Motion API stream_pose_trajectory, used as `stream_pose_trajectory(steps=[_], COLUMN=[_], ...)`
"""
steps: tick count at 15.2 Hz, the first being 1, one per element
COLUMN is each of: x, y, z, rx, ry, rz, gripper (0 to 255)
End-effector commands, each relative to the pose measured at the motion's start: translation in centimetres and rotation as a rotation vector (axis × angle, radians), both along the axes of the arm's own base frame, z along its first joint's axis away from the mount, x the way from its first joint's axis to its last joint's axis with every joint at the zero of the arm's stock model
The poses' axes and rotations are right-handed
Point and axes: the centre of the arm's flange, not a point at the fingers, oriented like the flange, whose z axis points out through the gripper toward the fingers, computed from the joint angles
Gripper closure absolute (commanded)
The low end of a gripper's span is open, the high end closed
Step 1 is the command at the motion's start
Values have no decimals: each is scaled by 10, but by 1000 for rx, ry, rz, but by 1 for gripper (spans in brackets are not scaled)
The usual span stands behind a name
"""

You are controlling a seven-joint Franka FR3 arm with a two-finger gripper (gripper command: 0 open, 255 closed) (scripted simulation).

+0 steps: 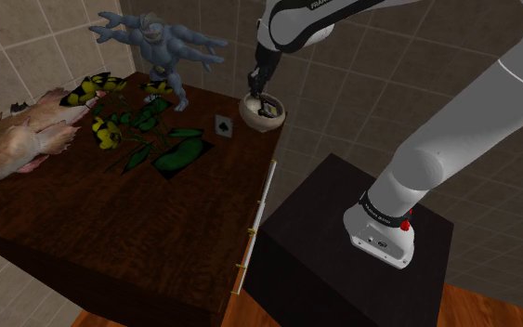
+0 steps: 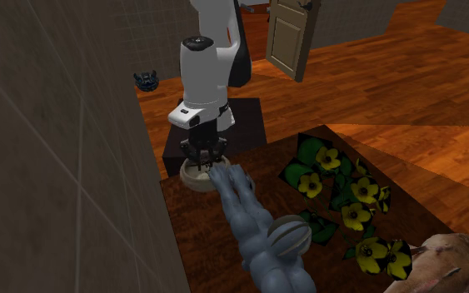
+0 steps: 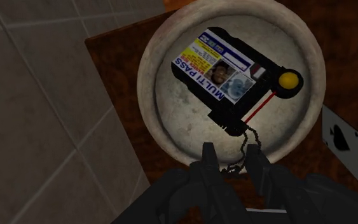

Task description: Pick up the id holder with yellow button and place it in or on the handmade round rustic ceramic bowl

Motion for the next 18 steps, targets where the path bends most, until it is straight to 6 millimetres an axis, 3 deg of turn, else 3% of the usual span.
stream_pose_trajectory(steps=[1,6,10,18], x=[0,0,-10,-10], y=[0,0,1,1], z=[-1,-1,48,48], rx=[0,0,0,0], ry=[3,3,3,3], rz=[0,0,0,0], gripper=[0,0,0,0])
